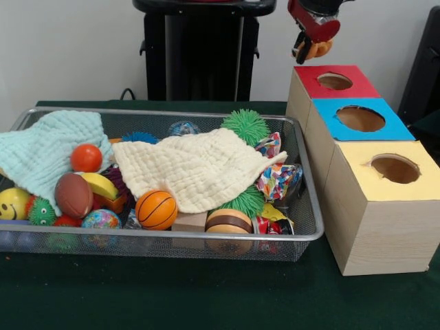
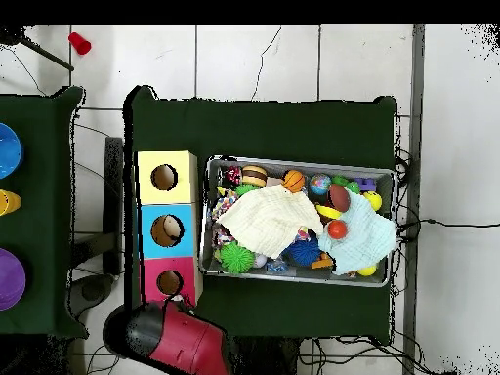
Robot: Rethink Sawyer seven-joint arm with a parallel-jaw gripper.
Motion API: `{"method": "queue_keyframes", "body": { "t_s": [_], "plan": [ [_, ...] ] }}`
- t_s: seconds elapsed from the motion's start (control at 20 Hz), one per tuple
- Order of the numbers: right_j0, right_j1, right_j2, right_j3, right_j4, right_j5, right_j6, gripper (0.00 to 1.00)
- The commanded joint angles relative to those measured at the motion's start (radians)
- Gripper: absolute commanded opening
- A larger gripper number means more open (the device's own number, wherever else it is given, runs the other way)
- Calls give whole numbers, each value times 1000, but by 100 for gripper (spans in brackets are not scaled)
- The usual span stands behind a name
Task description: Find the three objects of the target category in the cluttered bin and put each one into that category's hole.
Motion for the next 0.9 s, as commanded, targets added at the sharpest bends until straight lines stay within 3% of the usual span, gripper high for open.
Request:
{"method": "queue_keyframes", "body": {
  "t_s": [0.05, 0.3, 0.55, 0.9],
  "plan": [
    [172, 128, -175, -138, -84, 121, 317, 0],
    [147, 70, -115, -88, -15, 93, 289, 0],
    [163, 34, -130, -94, 1, 149, 280, 0],
    [147, 72, -85, -112, 55, 94, 305, 0]
  ]
}}
